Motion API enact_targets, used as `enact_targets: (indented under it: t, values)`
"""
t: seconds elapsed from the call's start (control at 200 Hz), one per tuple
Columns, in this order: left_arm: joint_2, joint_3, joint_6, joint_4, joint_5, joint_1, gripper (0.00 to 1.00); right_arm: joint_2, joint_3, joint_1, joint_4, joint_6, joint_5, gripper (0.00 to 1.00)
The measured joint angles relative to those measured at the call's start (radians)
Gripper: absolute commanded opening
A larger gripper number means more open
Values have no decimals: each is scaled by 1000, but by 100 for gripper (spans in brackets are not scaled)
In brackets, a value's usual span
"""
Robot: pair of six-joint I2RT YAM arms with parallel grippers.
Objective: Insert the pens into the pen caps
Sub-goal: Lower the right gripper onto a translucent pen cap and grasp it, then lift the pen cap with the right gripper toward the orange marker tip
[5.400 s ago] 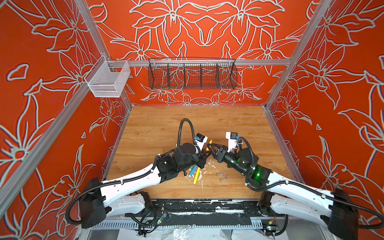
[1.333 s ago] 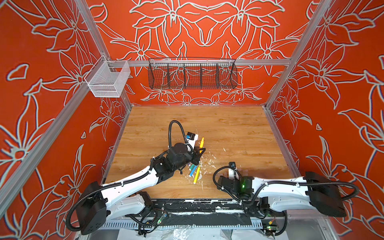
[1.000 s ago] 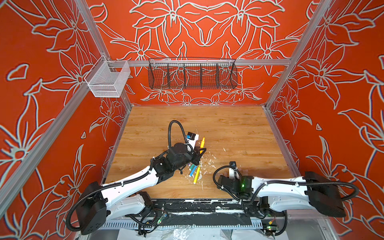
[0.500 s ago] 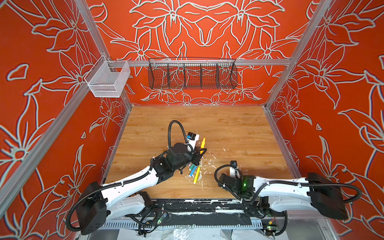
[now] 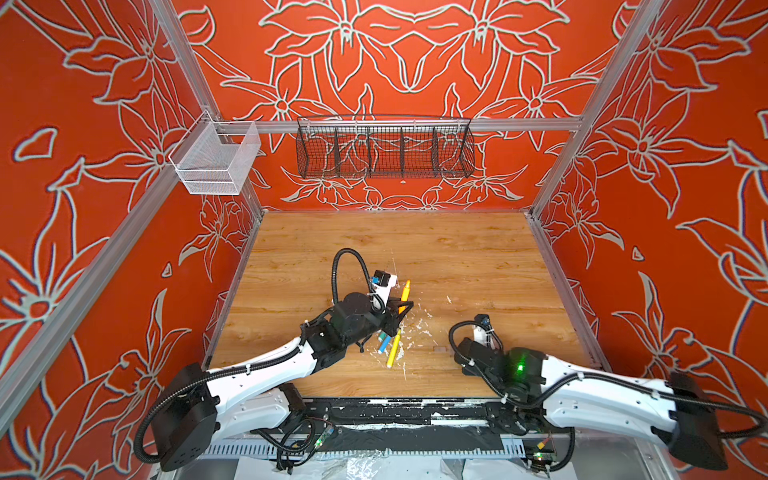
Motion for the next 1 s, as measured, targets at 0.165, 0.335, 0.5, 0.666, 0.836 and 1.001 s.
enact_targets:
  t: [0.165, 0.335, 0.5, 0.666, 0.836, 1.001]
  values:
    - [-10, 0, 0, 14, 54, 0, 0, -61, 190, -16, -15, -100, 30, 6]
    - [-27, -24, 1, 81, 108, 0, 0, -69, 283, -17, 138, -223, 32, 6]
    - [-80, -137, -22, 212, 168, 0, 0, -31, 313, -17, 320, -319, -1, 5]
    - [-78, -110, -19, 235, 264, -5, 0, -17, 321, -17, 460, -378, -21, 5]
    - [-54, -68, -13, 237, 309, -8, 0, -7, 329, -17, 560, -410, -21, 5]
    - [-24, -29, -3, 222, 343, -14, 0, 32, 339, -35, 638, -417, -47, 5]
